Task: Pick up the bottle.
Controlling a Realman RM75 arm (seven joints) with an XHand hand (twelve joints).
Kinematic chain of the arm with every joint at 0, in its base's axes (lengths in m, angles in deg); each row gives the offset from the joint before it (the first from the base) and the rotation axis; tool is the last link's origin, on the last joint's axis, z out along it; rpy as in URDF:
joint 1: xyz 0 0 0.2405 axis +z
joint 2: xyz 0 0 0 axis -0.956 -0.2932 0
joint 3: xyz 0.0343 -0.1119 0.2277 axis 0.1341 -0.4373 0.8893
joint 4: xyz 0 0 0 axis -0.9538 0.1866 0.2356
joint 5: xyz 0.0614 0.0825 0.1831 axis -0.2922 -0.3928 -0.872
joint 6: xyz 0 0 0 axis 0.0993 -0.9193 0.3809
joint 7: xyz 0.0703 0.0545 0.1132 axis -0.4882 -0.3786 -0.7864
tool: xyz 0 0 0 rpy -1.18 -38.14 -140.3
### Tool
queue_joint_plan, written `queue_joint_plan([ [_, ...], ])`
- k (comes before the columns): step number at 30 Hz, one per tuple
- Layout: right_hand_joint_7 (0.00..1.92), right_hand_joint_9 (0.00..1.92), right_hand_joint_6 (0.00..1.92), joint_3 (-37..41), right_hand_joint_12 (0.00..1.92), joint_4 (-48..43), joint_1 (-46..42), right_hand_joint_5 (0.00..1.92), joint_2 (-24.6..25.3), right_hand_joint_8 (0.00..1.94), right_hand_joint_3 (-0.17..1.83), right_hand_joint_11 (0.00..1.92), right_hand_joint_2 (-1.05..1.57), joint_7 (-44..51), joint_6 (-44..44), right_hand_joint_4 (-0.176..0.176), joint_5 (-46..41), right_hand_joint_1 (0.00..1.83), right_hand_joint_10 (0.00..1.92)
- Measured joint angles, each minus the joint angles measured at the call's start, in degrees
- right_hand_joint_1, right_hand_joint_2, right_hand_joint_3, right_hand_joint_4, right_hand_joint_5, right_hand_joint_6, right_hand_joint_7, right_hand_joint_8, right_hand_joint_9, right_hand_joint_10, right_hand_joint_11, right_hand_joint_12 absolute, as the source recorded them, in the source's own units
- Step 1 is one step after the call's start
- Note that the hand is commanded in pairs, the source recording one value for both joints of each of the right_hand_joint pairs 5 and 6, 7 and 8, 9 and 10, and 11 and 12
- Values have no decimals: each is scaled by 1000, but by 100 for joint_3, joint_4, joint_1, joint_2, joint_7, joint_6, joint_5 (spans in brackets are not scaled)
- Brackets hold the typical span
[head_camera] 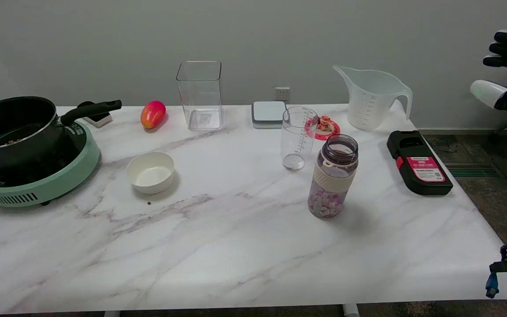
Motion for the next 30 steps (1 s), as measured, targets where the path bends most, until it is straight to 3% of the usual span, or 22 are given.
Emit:
queue_joint_plan([
  [10,446,493,129,3,632,443,72,129,20,446,1305,632,-302,156,652,0,-676,1234,493],
  [23,442,493,127,-562,638,962,220,127,3,442,1322,638,-355,244,1187,0,-1419,1245,493],
  [27,372,455,137,-692,626,1090,239,137,-1,372,1004,626,-585,246,1350,0,-1561,1225,455],
  [30,358,445,117,-794,616,1186,246,117,-3,358,946,616,-644,247,1508,0,-1672,1221,445],
])
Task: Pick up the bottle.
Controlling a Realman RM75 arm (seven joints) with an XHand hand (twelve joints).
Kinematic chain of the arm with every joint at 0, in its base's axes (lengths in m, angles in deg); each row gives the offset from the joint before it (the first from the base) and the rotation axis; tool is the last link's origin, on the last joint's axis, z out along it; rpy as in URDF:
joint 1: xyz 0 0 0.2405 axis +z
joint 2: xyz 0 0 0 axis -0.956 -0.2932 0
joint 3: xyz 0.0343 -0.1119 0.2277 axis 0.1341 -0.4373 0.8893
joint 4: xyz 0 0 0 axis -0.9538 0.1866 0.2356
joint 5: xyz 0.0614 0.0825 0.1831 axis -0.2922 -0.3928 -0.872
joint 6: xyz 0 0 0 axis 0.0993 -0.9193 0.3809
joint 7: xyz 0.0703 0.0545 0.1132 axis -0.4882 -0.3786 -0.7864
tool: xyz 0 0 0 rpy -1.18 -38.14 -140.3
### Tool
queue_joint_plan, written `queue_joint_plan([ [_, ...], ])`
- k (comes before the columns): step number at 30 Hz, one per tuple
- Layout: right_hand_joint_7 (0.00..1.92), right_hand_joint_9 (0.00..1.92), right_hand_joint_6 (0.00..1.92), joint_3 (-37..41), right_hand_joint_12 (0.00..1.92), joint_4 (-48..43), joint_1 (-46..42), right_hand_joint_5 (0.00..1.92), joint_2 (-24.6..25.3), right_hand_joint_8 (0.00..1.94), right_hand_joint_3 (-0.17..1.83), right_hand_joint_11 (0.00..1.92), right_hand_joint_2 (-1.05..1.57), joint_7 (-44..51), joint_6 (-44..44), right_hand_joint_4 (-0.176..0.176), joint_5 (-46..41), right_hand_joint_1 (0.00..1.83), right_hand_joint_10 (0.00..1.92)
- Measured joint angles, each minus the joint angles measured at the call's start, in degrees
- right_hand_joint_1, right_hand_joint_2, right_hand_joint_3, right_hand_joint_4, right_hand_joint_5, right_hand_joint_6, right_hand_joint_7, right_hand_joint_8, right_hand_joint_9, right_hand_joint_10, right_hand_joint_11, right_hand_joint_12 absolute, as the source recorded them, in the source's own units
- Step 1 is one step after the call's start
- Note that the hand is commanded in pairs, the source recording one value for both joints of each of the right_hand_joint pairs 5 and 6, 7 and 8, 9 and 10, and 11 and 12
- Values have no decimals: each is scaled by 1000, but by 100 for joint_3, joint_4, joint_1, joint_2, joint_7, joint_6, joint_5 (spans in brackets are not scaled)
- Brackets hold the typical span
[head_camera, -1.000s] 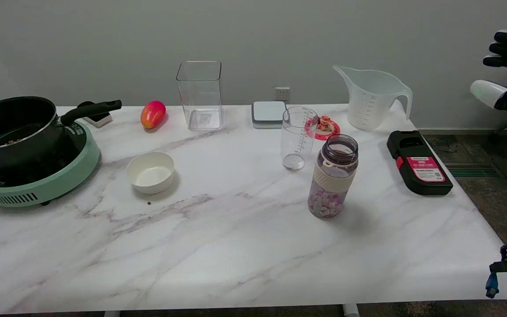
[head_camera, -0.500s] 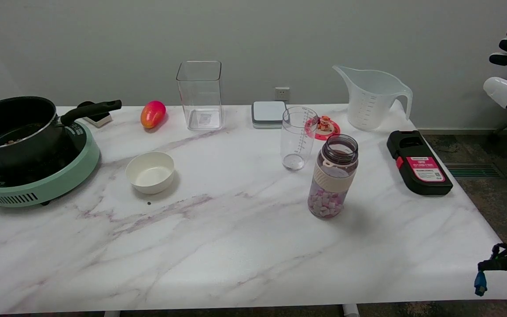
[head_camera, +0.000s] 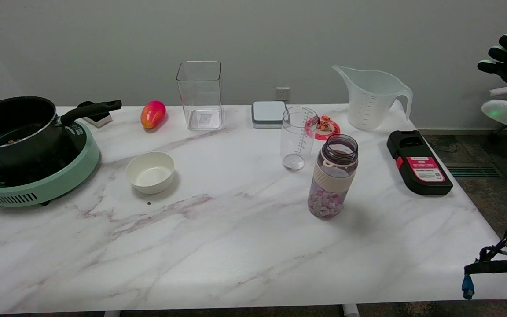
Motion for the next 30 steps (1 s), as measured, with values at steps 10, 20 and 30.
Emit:
queue_joint_plan([
  [10,348,442,97,-339,610,233,-35,97,0,348,889,610,-680,-108,426,0,-260,1222,442],
  [20,188,369,19,-802,529,280,-181,19,-85,188,366,529,-759,-282,728,0,-350,1120,369],
  [30,178,346,0,-2025,488,271,-36,0,-199,178,219,488,-741,-140,917,0,-389,1075,346],
])
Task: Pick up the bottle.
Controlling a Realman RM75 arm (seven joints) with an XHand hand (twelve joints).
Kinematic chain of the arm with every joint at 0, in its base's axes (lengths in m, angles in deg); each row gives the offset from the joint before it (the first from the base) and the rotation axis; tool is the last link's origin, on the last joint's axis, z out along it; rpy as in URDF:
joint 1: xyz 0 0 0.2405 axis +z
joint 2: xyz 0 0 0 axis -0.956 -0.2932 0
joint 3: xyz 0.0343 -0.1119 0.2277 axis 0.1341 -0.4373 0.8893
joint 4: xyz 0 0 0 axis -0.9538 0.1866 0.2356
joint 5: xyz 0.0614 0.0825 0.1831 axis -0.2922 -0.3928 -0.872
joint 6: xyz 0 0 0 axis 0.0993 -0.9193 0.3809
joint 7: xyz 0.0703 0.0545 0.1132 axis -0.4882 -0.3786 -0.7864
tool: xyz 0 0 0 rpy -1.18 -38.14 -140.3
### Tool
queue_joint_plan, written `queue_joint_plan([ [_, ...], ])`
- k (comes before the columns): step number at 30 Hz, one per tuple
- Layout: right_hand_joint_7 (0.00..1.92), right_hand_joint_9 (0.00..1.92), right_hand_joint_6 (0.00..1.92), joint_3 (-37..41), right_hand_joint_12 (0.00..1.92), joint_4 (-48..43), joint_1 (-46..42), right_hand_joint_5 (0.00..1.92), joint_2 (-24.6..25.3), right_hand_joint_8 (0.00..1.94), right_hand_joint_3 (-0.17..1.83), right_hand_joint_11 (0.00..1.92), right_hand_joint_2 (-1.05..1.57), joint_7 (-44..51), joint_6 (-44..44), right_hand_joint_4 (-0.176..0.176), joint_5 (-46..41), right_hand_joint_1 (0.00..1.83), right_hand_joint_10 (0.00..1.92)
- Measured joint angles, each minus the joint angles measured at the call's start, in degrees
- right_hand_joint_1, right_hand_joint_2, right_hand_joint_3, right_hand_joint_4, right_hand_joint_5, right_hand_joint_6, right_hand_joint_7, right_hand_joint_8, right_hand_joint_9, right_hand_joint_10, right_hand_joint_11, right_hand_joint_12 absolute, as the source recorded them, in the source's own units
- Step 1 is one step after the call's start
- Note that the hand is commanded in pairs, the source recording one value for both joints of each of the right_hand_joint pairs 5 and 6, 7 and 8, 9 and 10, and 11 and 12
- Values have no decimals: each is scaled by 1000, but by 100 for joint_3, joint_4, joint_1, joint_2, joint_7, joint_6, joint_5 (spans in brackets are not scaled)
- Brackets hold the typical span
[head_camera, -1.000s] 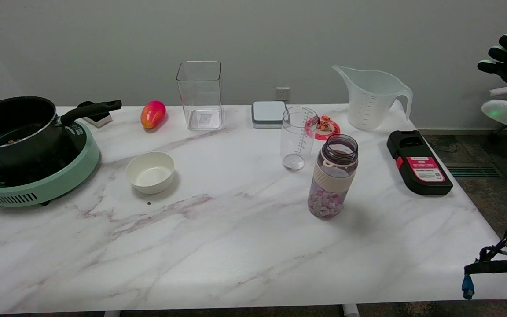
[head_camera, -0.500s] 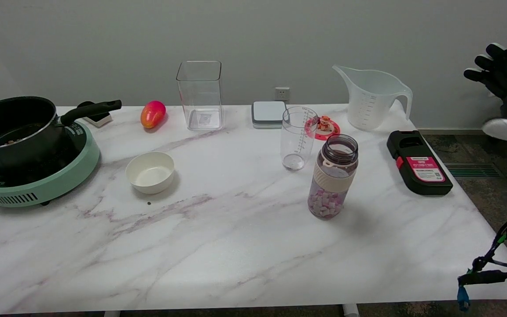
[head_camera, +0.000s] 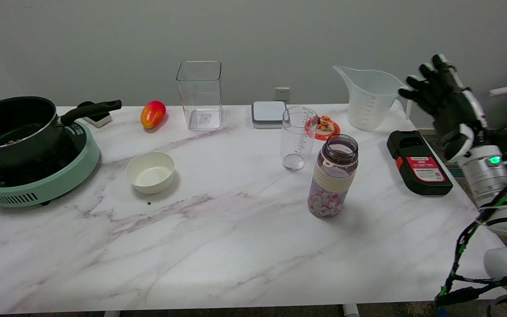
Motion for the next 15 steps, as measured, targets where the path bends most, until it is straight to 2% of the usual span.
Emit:
queue_joint_plan([
  [8,387,424,43,-988,532,223,290,43,96,387,320,532,-748,589,208,0,-90,1100,424],
  [15,450,463,99,-1499,564,491,422,99,253,450,439,564,-742,910,593,0,-193,1126,463],
])
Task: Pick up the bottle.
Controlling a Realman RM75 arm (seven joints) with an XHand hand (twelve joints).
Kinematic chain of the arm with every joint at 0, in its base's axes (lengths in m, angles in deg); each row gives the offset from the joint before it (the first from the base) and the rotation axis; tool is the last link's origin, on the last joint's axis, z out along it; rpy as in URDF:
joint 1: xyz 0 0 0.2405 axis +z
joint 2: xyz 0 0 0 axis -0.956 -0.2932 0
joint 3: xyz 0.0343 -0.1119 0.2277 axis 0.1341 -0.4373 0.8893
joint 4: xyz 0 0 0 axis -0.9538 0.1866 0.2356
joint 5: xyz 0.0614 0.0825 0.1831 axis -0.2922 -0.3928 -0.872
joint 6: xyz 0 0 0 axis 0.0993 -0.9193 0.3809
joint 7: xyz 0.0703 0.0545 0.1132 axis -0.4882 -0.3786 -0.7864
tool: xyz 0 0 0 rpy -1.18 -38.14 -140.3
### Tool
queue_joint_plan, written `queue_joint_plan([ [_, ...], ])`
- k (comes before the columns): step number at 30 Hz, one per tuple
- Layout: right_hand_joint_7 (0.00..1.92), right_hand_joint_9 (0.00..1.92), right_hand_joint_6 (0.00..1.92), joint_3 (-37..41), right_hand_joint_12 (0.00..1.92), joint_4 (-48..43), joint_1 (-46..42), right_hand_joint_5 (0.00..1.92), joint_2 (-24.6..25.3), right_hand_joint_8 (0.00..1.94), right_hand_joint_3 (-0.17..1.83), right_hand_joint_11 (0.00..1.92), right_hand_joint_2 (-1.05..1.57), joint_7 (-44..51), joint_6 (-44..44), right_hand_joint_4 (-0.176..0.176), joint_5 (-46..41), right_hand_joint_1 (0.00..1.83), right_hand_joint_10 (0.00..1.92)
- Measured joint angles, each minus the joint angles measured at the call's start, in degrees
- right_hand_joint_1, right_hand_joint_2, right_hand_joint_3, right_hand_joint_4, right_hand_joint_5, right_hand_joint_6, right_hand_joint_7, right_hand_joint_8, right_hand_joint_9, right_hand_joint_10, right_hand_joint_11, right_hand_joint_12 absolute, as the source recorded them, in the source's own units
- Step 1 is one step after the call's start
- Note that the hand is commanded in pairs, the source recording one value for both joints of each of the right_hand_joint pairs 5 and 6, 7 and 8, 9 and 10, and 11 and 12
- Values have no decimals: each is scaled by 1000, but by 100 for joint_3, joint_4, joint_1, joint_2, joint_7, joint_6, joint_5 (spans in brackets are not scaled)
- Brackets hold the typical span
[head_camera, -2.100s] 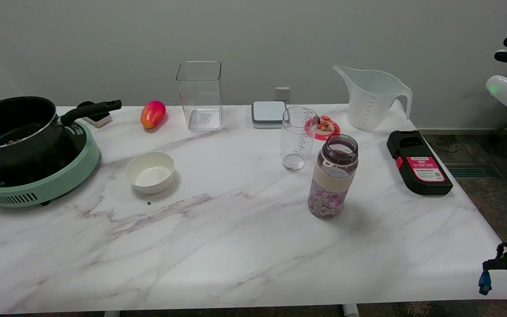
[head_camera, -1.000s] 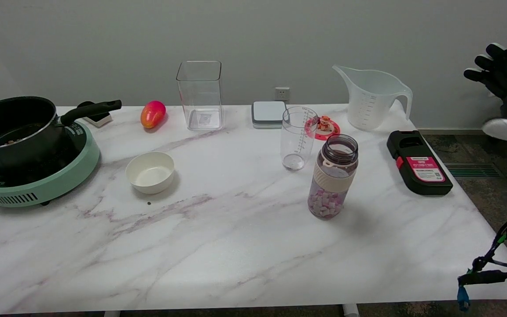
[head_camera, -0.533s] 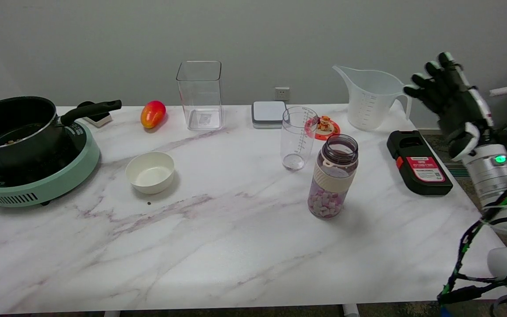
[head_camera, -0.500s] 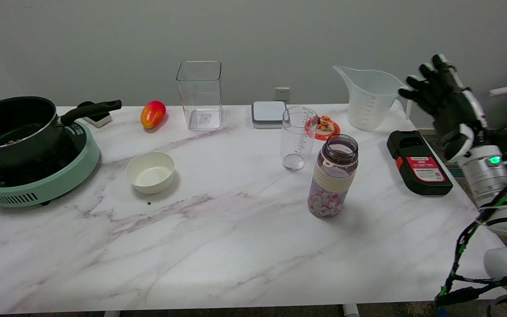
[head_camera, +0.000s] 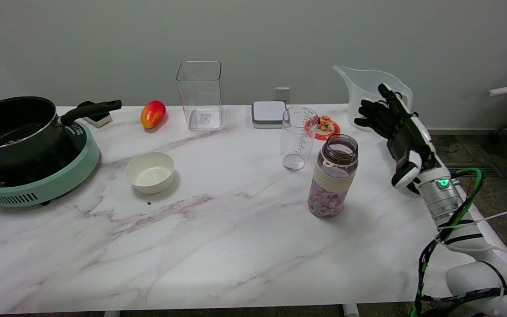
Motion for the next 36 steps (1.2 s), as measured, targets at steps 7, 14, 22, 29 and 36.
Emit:
queue_joint_plan([
  [7,527,522,166,-431,615,219,74,166,99,527,570,615,-695,194,344,0,-62,1155,522],
  [14,523,517,178,-790,618,436,107,178,188,523,643,618,-682,386,626,0,-108,1158,517],
  [22,518,515,175,-1049,619,824,149,175,354,518,670,619,-677,539,969,0,-186,1163,515],
  [29,514,511,175,-1181,618,1127,247,175,442,514,675,618,-661,617,1167,0,-240,1170,511],
  [36,510,504,178,-1301,610,1360,432,178,500,510,732,610,-610,664,1214,0,-259,1198,504],
])
